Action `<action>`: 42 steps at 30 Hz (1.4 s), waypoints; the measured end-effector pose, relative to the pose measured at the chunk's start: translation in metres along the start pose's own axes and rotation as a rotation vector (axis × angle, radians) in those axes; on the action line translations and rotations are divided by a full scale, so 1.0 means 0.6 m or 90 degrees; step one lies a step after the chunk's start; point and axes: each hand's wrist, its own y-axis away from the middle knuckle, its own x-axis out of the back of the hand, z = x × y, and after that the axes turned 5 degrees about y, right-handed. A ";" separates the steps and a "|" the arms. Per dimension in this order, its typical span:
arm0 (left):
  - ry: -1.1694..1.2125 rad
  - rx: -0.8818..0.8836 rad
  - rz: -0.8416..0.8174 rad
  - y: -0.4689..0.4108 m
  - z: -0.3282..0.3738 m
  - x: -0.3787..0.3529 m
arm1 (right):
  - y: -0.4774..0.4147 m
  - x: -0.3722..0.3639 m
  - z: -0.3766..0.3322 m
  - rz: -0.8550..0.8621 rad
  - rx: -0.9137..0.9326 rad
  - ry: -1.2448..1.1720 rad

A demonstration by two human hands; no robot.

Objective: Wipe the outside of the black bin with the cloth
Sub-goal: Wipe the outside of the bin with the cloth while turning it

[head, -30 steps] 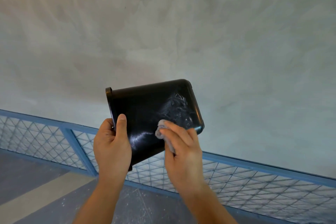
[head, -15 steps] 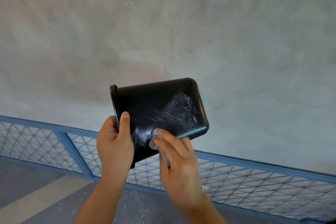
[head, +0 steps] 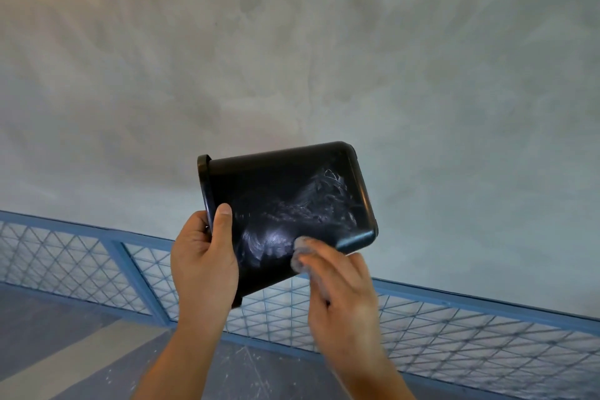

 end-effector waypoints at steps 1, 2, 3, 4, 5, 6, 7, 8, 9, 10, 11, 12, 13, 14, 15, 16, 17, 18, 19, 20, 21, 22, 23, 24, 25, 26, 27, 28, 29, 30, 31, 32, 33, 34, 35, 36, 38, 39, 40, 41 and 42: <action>0.002 0.004 0.005 -0.002 0.000 0.003 | -0.005 0.006 0.015 0.023 -0.033 0.010; 0.005 0.003 0.008 -0.003 0.000 0.004 | -0.013 0.013 0.031 0.055 -0.073 0.017; 0.005 -0.002 0.008 -0.005 0.001 0.005 | -0.021 0.019 0.047 0.088 -0.108 0.024; 0.001 -0.010 0.007 -0.004 0.001 0.005 | -0.028 0.023 0.054 0.109 -0.132 0.033; -0.003 -0.020 0.004 -0.003 0.002 0.003 | -0.032 0.021 0.050 0.117 -0.141 0.040; -0.008 -0.029 0.000 -0.002 0.002 0.001 | -0.034 0.016 0.037 0.110 -0.131 0.039; -0.011 -0.035 -0.005 0.000 0.001 -0.002 | -0.030 0.007 0.019 0.086 -0.104 0.030; -0.013 -0.039 -0.008 0.001 0.000 -0.003 | -0.021 -0.002 0.000 0.050 -0.069 0.017; -0.012 -0.042 -0.009 0.001 -0.002 -0.004 | -0.010 -0.009 -0.015 0.016 -0.035 0.006; -0.008 -0.044 -0.008 0.001 -0.004 -0.002 | -0.001 -0.011 -0.020 -0.007 -0.014 0.004; -0.004 -0.044 -0.007 -0.001 -0.004 -0.002 | 0.002 -0.008 -0.014 -0.010 -0.014 0.007; 0.001 -0.041 -0.006 -0.002 -0.004 0.000 | -0.001 -0.003 0.000 0.004 -0.039 0.011; 0.003 -0.041 -0.003 -0.003 -0.004 0.003 | -0.007 0.004 0.016 0.029 -0.080 0.012; 0.003 -0.043 -0.003 -0.003 -0.003 0.004 | -0.016 0.013 0.032 0.062 -0.127 0.012; 0.001 -0.046 -0.005 -0.002 -0.003 0.005 | -0.027 0.021 0.045 0.096 -0.164 0.017; 0.000 -0.047 -0.009 0.000 -0.003 0.005 | -0.038 0.026 0.051 0.123 -0.183 0.028; 0.000 -0.046 -0.013 0.002 -0.003 0.004 | -0.045 0.027 0.050 0.138 -0.184 0.035; 0.002 -0.042 -0.016 0.004 -0.003 0.002 | -0.048 0.023 0.040 0.140 -0.171 0.032; 0.003 -0.040 -0.018 0.007 -0.003 0.000 | -0.048 0.017 0.025 0.125 -0.144 0.022; 0.000 -0.041 -0.020 0.008 -0.002 -0.001 | -0.041 0.008 0.007 0.094 -0.107 0.013; -0.005 -0.046 -0.022 0.009 -0.001 -0.001 | -0.030 0.000 -0.012 0.055 -0.066 0.006; -0.008 -0.051 -0.023 0.010 -0.001 -0.001 | -0.017 -0.007 -0.025 0.018 -0.031 0.002; -0.007 -0.054 -0.024 0.010 0.000 0.001 | -0.006 -0.010 -0.029 -0.004 -0.008 -0.001; -0.006 -0.053 -0.024 0.010 0.001 0.004 | -0.001 -0.007 -0.025 -0.006 -0.007 -0.006; -0.004 -0.050 -0.023 0.009 0.001 0.008 | -0.004 0.000 -0.014 0.009 -0.029 -0.009; -0.005 -0.047 -0.024 0.007 0.002 0.011 | -0.010 0.009 0.001 0.036 -0.069 -0.005; -0.009 -0.046 -0.023 0.007 0.001 0.015 | -0.020 0.018 0.015 0.065 -0.113 0.002; -0.014 -0.046 -0.025 0.007 0.001 0.017 | -0.033 0.026 0.029 0.096 -0.155 0.012; -0.018 -0.047 -0.027 0.009 0.001 0.017 | -0.045 0.031 0.038 0.121 -0.186 0.022; -0.021 -0.047 -0.029 0.011 0.001 0.016 | -0.053 0.030 0.040 0.135 -0.197 0.028; -0.022 -0.047 -0.028 0.013 0.002 0.014 | -0.057 0.025 0.031 0.135 -0.184 0.024; -0.026 -0.048 -0.029 0.015 0.003 0.013 | -0.055 0.016 0.016 0.120 -0.149 0.014; -0.032 -0.052 -0.031 0.016 0.003 0.011 | -0.047 0.006 -0.004 0.091 -0.103 0.008; -0.037 -0.055 -0.032 0.016 0.003 0.010 | -0.034 -0.004 -0.025 0.054 -0.058 0.007; -0.037 -0.057 -0.031 0.016 0.001 0.011 | -0.020 -0.012 -0.042 0.019 -0.023 0.004; -0.034 -0.057 -0.028 0.014 0.000 0.014 | -0.009 -0.015 -0.049 -0.002 -0.003 -0.001; -0.026 -0.051 -0.020 0.010 -0.003 0.021 | -0.009 -0.008 -0.032 0.009 -0.009 -0.006; -0.022 -0.047 -0.017 0.008 -0.004 0.024 | -0.016 0.000 -0.015 0.035 -0.038 -0.001; -0.021 -0.046 -0.016 0.006 -0.004 0.027 | -0.027 0.008 0.003 0.066 -0.074 0.009; -0.021 -0.044 -0.017 0.006 -0.004 0.028 | -0.041 0.018 0.018 0.095 -0.111 0.020; -0.021 -0.044 -0.021 0.006 -0.003 0.028 | -0.054 0.025 0.029 0.117 -0.142 0.033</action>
